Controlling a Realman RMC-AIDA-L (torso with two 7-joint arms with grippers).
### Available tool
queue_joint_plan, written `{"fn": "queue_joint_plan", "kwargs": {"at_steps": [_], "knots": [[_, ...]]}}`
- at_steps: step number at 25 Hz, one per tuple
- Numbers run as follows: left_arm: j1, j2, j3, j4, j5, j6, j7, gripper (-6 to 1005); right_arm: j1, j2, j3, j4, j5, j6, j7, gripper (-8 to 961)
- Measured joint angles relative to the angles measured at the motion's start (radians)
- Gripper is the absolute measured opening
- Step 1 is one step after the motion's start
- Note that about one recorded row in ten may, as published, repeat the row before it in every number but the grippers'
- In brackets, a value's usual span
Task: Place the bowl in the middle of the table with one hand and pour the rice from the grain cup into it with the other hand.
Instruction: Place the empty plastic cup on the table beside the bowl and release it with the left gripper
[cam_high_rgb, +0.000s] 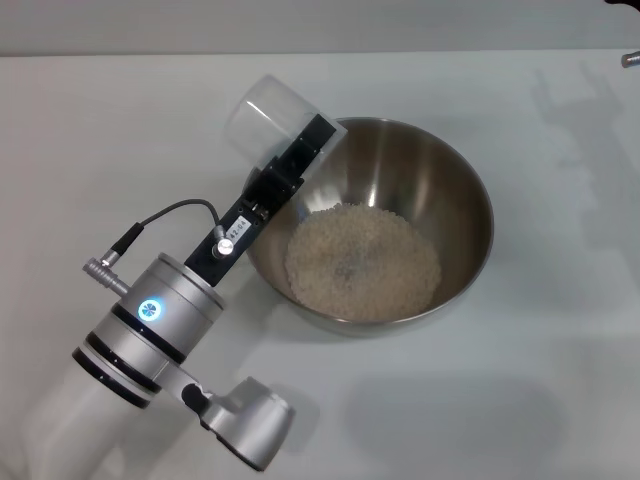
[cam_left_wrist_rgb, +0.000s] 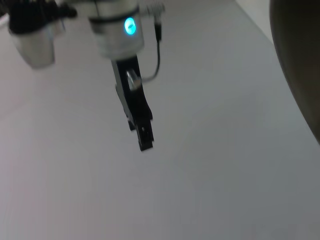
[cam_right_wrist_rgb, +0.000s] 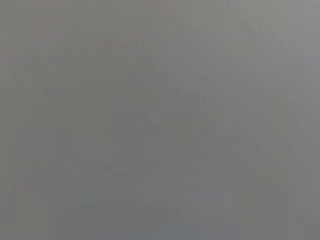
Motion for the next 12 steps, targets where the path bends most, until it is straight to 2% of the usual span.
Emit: {"fn": "queue_joint_plan", "kwargs": {"at_steps": [3, 6, 9, 12], "knots": [[0.005, -0.001, 0.044, -0.005, 0.008, -0.013, -0.002, 57, 0.0, 0.0, 0.0, 0.0, 0.0, 0.0, 0.0, 610], [0.007, 0.0, 0.021, -0.005, -0.002, -0.013, -0.009, 59, -0.003, 0.0, 0.0, 0.0, 0.0, 0.0, 0.0, 610], [0.012, -0.001, 0.052, -0.002, 0.018, -0.005, -0.012, 60, -0.003, 0.0, 0.0, 0.0, 0.001, 0.001, 0.0, 611], [0.014, -0.001, 0.01, -0.008, 0.01, 0.022, -0.079, 62, -0.005, 0.0, 0.0, 0.0, 0.002, -0.003, 0.0, 611]]}}
